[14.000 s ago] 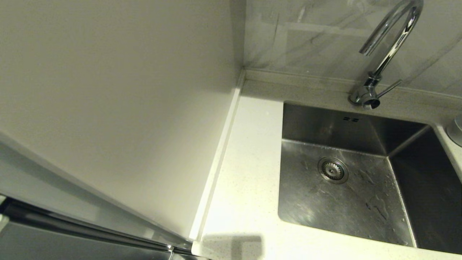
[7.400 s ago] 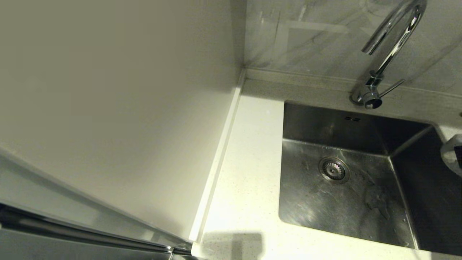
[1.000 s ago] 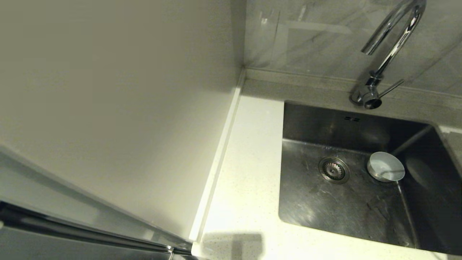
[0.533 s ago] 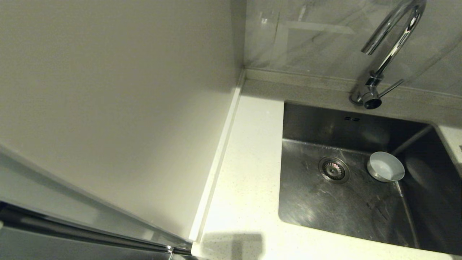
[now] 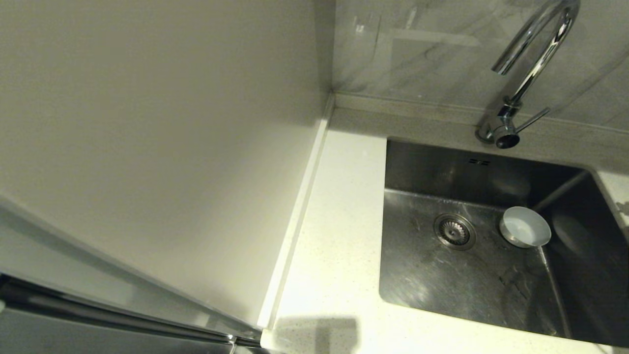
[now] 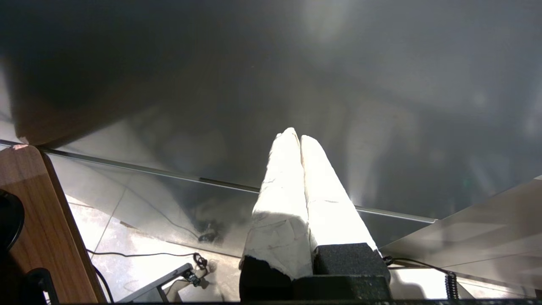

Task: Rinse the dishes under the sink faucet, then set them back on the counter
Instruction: Put a bowl into the sink

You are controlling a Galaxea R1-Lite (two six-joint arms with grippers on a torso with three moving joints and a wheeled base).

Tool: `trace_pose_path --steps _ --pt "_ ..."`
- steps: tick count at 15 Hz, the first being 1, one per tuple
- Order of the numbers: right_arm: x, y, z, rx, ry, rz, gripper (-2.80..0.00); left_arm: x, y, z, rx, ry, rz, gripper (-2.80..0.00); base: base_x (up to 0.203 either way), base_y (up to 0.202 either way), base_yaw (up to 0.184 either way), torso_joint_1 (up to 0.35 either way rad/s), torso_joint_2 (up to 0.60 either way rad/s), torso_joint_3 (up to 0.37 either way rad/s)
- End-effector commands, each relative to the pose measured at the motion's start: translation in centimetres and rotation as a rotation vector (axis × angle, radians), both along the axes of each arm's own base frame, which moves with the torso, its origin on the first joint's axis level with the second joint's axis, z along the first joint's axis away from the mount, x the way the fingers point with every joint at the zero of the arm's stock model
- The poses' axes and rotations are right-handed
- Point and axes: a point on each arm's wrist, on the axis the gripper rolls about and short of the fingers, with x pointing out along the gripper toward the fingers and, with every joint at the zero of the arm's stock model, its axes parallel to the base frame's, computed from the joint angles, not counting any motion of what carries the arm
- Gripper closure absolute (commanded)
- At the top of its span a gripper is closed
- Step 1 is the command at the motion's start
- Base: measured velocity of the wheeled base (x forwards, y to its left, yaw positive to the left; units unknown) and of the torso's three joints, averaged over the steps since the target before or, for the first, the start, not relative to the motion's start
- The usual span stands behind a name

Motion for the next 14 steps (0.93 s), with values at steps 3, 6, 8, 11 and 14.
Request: trace_pose_path --steps 3,6,8,11,14 --pt "-0.2 1.1 1.0 -0.014 -0.021 0.022 0.00 0.0 0.0 -0.1 0.000 0.002 0.000 0.00 0.000 0.000 0.000 0.000 0.00 0.000" --pt "-0.2 1.5 1.0 -0.012 -0.017 0.033 0.00 0.0 0.0 -0.1 0.000 0.002 0.000 0.00 0.000 0.000 0.000 0.000 0.00 0.000" --pt "-0.2 1.7 0.7 -0.005 -0.010 0.036 0.00 0.0 0.0 -0.1 0.000 0.002 0.000 0.00 0.000 0.000 0.000 0.000 0.00 0.000" --pt "-0.1 1.9 0.9 -0.009 -0.014 0.043 0.00 0.0 0.0 -0.1 0.000 0.002 0.000 0.00 0.000 0.000 0.000 0.000 0.00 0.000" --pt "0.3 2.0 1.3 -0.030 -0.038 0.053 0.00 0.0 0.0 -0.1 0.000 0.002 0.000 0.00 0.000 0.000 0.000 0.000 0.00 0.000"
